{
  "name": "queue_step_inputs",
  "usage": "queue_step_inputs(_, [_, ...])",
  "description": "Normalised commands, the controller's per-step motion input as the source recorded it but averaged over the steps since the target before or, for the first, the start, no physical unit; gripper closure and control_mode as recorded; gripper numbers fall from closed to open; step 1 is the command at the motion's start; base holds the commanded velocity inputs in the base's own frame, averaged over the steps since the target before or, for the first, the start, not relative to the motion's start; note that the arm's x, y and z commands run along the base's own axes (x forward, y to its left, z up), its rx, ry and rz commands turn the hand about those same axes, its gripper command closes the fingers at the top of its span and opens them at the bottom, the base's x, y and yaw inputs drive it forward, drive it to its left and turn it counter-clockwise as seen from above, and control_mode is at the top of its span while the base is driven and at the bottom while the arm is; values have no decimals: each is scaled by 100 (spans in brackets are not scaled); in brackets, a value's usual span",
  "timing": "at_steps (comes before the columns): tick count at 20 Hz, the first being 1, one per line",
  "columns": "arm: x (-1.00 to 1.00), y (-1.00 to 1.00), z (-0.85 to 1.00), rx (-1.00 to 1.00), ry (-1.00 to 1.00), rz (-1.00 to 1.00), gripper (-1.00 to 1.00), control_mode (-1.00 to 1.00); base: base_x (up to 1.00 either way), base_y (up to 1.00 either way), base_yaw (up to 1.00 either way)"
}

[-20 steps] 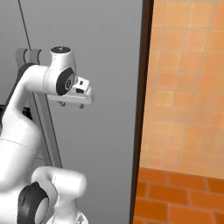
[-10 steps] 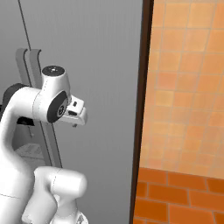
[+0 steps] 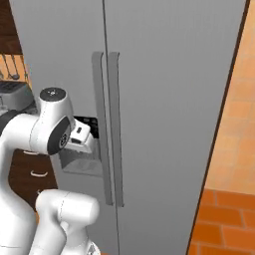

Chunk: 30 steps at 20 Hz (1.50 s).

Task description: Grab a lemon wedge from the fridge and one ice cube from the ice bowl, and put them in the glass of lemonade.

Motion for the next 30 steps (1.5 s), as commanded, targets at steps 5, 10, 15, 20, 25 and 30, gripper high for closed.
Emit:
queue_step_inputs(5, [0, 0, 0, 0, 0, 0, -100, 100, 0, 100, 0])
queue_step_inputs(10, [0, 0, 0, 0, 0, 0, -100, 100, 6, 100, 0])
queue_step_inputs(15, [0, 0, 0, 0, 0, 0, -100, 100, 91, 78, 0])
queue_step_inputs(20, [0, 0, 0, 0, 0, 0, -100, 100, 100, 50, 0])
queue_step_inputs(25, [26, 0, -40, 0, 4, 0, -100, -100, 58, 15, 0])
queue_step_inputs(30, [48, -2, -100, 1, 15, -6, -100, -100, 0, 0, 0])
